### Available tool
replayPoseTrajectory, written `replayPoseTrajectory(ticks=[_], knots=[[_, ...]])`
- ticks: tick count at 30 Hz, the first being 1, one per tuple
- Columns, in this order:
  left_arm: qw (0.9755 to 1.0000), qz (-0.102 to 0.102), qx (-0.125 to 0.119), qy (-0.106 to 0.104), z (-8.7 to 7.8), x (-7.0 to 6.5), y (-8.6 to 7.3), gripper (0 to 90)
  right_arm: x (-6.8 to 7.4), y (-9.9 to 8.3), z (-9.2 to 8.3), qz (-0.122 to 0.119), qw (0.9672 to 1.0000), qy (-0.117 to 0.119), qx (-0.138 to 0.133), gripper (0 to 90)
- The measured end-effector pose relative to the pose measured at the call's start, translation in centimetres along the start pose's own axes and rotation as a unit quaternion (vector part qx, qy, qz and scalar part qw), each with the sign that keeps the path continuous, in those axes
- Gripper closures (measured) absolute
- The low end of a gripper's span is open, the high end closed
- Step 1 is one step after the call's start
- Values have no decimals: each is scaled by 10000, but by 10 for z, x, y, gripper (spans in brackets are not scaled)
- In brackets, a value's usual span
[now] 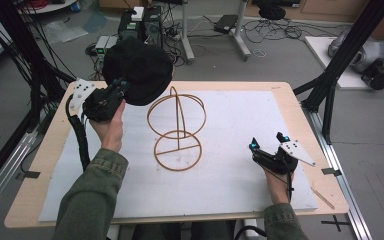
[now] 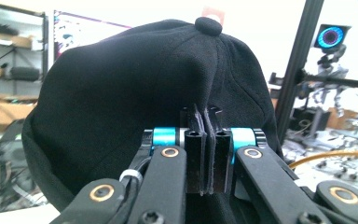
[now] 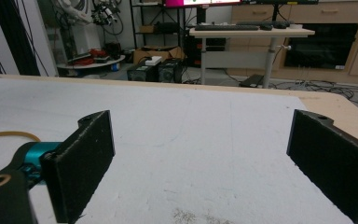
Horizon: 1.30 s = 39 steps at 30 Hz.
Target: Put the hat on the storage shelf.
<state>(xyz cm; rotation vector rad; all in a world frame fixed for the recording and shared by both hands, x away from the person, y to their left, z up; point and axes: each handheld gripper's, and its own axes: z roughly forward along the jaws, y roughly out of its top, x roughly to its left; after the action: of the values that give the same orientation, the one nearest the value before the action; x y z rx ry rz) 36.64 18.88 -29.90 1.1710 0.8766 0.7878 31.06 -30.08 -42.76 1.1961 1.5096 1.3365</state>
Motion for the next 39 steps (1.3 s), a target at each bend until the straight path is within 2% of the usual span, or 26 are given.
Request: replayPoseTrajectory(ticks=[5,6,7,10,14,19,23,26,28,36,39], knots=[[9993,-124,-184,-307,-2,-7,8,879,-1,0,-1,51,10000,6,-24,66],[9992,-102,-158,-360,-2,-10,9,879,-1,0,-1,50,10000,19,-23,66],[9991,-65,-196,-381,-3,-12,9,879,0,1,-1,24,10000,9,-29,66],[9982,-232,-291,-476,-3,-12,12,879,1,1,-1,1,10000,41,-30,66],[9975,-257,-383,-527,-5,-10,19,879,1,2,-1,1,10000,53,-33,66],[9953,-308,-522,-752,-10,-12,27,879,-1,2,-1,30,10000,45,-70,66],[9924,-269,-523,-1083,-13,-20,30,879,-2,2,-2,4,10000,16,-76,66],[9880,-360,-550,-1399,-14,-25,31,879,-1,3,-2,14,10000,17,-72,66],[9856,-316,-492,-1586,-13,-27,33,879,-2,2,-2,-8,10000,17,-69,66],[9820,-256,-249,-1854,-11,-31,40,879,-2,3,-2,18,10000,14,-83,66],[9800,-292,-122,-1965,-9,-32,42,878,-2,2,-2,-4,10000,23,-76,66]])
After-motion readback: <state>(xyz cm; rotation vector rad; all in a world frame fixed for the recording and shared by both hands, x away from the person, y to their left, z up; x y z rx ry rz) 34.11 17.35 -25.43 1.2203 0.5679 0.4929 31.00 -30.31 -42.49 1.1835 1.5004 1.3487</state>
